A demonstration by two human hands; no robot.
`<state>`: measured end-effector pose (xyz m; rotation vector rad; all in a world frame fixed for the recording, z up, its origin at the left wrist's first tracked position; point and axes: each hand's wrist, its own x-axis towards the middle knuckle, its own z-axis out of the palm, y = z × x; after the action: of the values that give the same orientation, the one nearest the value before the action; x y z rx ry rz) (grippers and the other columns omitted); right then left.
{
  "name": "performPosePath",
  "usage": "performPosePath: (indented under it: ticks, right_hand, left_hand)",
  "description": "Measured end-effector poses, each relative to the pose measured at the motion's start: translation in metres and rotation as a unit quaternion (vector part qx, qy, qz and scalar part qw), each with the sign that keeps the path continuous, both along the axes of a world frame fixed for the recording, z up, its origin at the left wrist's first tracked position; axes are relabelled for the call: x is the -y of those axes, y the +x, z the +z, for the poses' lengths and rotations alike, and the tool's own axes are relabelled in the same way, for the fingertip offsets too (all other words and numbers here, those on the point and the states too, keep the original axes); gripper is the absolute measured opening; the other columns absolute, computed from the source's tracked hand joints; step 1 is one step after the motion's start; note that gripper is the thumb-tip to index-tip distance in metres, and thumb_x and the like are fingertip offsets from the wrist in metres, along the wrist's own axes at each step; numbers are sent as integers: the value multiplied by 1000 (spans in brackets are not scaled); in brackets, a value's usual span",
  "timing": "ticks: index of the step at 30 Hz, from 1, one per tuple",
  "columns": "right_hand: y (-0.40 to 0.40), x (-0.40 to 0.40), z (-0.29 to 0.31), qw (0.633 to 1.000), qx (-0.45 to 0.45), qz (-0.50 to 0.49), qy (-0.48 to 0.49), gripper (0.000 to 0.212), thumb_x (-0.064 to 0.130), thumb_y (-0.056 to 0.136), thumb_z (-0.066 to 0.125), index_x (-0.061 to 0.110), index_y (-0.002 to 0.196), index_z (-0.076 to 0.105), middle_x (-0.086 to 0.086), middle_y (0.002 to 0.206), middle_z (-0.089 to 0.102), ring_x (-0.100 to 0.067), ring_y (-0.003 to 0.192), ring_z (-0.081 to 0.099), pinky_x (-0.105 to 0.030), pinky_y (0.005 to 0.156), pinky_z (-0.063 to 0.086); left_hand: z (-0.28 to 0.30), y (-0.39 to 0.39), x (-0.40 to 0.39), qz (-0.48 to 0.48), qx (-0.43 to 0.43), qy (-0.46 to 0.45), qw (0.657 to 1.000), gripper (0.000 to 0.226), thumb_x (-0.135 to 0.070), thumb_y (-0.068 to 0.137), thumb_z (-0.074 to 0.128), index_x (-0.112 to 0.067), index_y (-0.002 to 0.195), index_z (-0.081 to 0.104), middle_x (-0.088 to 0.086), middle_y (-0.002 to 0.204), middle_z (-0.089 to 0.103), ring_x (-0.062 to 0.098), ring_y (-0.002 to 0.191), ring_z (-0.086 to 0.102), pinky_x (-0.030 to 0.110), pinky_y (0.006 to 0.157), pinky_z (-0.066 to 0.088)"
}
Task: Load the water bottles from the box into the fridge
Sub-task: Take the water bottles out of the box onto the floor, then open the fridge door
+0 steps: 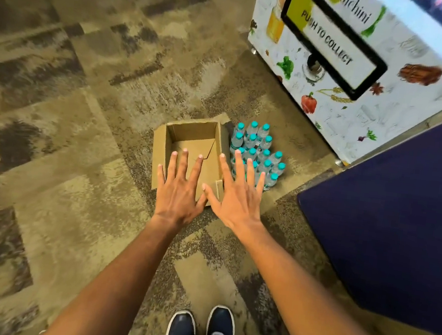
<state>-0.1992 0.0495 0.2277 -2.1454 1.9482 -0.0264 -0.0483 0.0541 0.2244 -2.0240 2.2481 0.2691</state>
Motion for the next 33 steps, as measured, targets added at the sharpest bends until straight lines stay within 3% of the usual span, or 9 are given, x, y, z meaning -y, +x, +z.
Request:
performPosePath:
  ticks: [7, 16, 26, 33]
  right_hand:
    - [-25, -22, 142, 1000, -3, -14, 1, 80, 71, 92, 25, 33, 155, -7, -9, 164, -11, -34, 150, -5, -62, 118, -1]
    - [-58, -52, 261, 997, 15, -74, 6, 80, 73, 91, 22, 33, 155, -5, -6, 164, -10, -35, 150, -3, -63, 117, 2]
    - [-97, -79, 328, 992, 21, -122, -21, 83, 75, 85, 12, 34, 156, 4, -6, 165, 0, -37, 150, 7, -63, 117, 9]
    - [-123, -75, 350, 988, 15, -150, -45, 81, 75, 89, 22, 34, 156, 1, -7, 165, -4, -37, 150, 2, -63, 117, 8]
  left_hand:
    - [142, -23, -18, -11, -16, -4, 1000, 81, -61, 94, 27, -26, 153, -17, 14, 161, -19, 33, 148, -15, 58, 119, 4]
    - [276, -54, -45, -24, -16, -5, 1000, 78, -62, 95, 26, -26, 154, -11, 13, 162, -14, 33, 149, -12, 57, 119, 4]
    - [340, -66, -76, -37, -2, -44, 998, 78, -66, 91, 24, -28, 156, 4, 13, 163, 1, 33, 150, 1, 58, 117, 11]
    - [369, -63, -58, -56, -2, -80, 995, 78, -65, 93, 28, -29, 156, 0, 13, 163, -1, 33, 150, -1, 58, 117, 10]
